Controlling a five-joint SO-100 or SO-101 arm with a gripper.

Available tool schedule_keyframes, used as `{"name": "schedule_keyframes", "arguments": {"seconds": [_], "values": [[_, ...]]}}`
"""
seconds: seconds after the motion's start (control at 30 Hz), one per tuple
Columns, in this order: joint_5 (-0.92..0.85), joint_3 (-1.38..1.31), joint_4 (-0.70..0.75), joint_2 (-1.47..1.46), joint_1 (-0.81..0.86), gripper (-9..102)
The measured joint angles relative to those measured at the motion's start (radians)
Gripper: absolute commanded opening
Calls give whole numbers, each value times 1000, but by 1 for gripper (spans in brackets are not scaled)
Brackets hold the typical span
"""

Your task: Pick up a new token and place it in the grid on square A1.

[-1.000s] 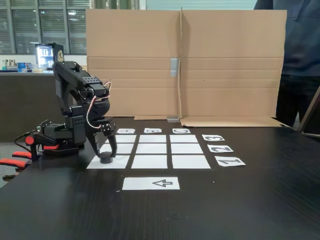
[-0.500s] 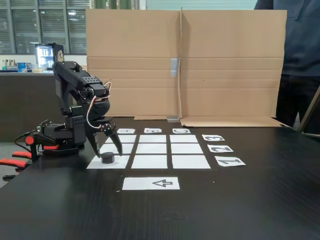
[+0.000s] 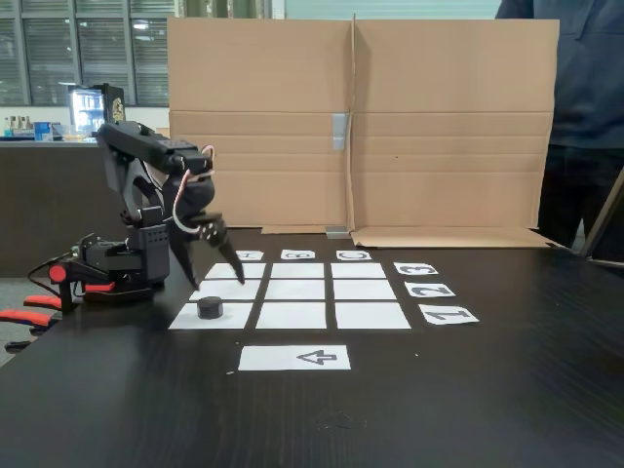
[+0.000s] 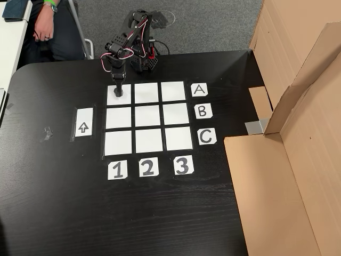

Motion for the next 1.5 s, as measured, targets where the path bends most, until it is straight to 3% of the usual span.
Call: {"name": "schedule_keyframes", "arguments": {"seconds": [0.37, 0.67, 1.13, 1.5], "values": [[123, -327, 244, 21, -107, 33], [350, -673, 324, 21, -357, 33], [433, -703, 227, 192, -469, 33], [433, -362, 49, 563, -500, 33]]}}
